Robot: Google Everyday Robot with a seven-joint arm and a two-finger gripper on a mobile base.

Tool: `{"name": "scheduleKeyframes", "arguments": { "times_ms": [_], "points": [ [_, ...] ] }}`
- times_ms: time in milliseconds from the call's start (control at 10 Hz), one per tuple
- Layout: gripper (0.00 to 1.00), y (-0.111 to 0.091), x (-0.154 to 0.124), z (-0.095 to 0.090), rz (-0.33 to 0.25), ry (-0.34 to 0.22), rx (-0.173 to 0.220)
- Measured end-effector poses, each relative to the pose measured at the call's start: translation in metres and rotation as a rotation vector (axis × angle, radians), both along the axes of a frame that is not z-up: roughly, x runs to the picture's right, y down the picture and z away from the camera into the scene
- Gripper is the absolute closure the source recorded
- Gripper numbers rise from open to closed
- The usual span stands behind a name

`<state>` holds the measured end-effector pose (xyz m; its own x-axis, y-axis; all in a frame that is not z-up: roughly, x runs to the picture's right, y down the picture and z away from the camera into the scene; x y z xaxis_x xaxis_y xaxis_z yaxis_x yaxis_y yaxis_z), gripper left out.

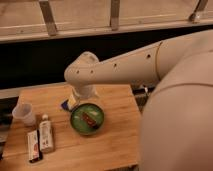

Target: Move the arm in a circular motion

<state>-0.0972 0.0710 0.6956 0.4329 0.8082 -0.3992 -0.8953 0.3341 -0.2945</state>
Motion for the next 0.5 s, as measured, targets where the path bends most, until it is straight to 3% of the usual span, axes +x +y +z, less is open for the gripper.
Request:
{"name": "scheduleKeyframes", "arguments": {
  "times_ms": [500],
  "points": [
    [0.20, 0.045, 0.111, -0.027, 0.078, 0.194, -0.078]
  ]
}}
